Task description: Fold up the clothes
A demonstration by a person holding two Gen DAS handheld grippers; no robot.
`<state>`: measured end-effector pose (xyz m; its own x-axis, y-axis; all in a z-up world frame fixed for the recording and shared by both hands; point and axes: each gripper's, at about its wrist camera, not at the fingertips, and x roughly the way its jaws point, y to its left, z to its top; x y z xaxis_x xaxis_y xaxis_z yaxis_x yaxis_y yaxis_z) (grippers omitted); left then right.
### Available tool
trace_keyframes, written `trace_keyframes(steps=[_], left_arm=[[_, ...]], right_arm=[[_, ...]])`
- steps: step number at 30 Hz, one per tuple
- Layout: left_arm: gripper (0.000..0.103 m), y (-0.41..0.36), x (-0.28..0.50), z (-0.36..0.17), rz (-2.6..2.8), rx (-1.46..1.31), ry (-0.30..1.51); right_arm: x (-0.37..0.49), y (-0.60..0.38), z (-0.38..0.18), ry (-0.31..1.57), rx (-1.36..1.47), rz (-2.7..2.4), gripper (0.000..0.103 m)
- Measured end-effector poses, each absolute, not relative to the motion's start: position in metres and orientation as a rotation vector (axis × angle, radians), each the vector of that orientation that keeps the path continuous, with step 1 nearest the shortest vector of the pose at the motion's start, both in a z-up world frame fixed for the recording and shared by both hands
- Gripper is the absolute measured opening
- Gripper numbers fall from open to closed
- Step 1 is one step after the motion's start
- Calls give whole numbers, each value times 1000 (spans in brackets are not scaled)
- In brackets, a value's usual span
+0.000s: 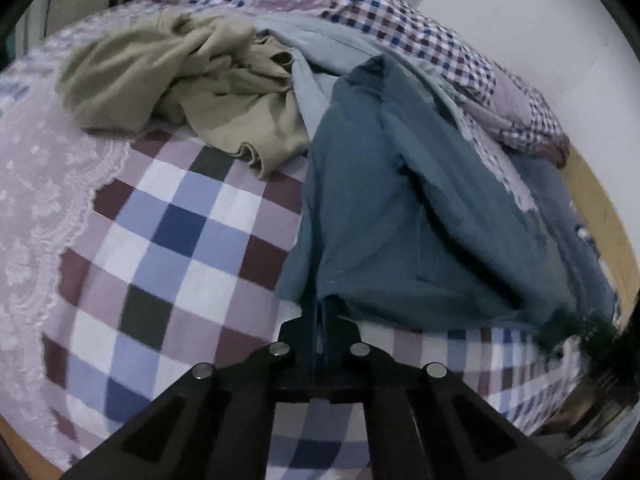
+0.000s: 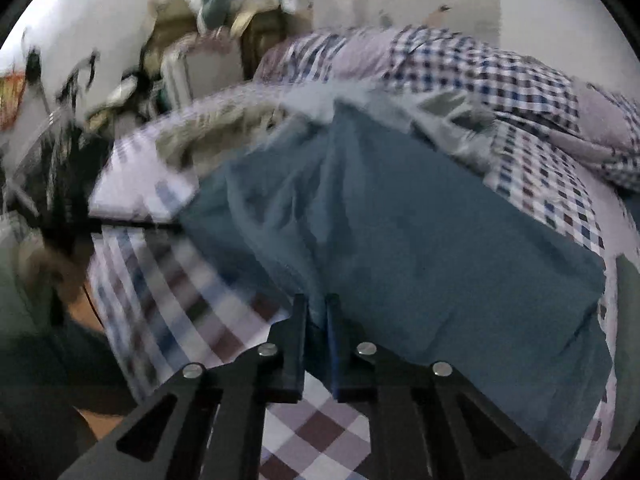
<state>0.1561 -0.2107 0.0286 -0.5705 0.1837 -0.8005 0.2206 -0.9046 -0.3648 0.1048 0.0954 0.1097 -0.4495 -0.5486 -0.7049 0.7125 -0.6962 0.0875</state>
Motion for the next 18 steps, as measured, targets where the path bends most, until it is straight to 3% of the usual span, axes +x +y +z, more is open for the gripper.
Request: trace_keyframes(steps=[7,10,12,15,16,17,18], left_arm=[[0,-219,175,35,-2596,1397,649],[0,-225,183,38,-2595,1373,714],[0,-224,186,45,-2661,1339,782],[4,-211,184,59,-2876,1303,1049],[16,-205,182,61,-2934,1306,1174],[37,-201,179,61,-2956,1314,1265],[49,-198,173,60,-2961,1314,1302]], right_arm=[[93,92,172,109,895,-2215,8],[95,72,172,178,898,-2219,8],[98,60,161,247,926,-2200,8],[103,60,151,252,928,-2199,8],[105,61,148,244,923,-2202,8],[106,63,146,236,918,-2204,8],[108,64,144,228,914,-2207,8]])
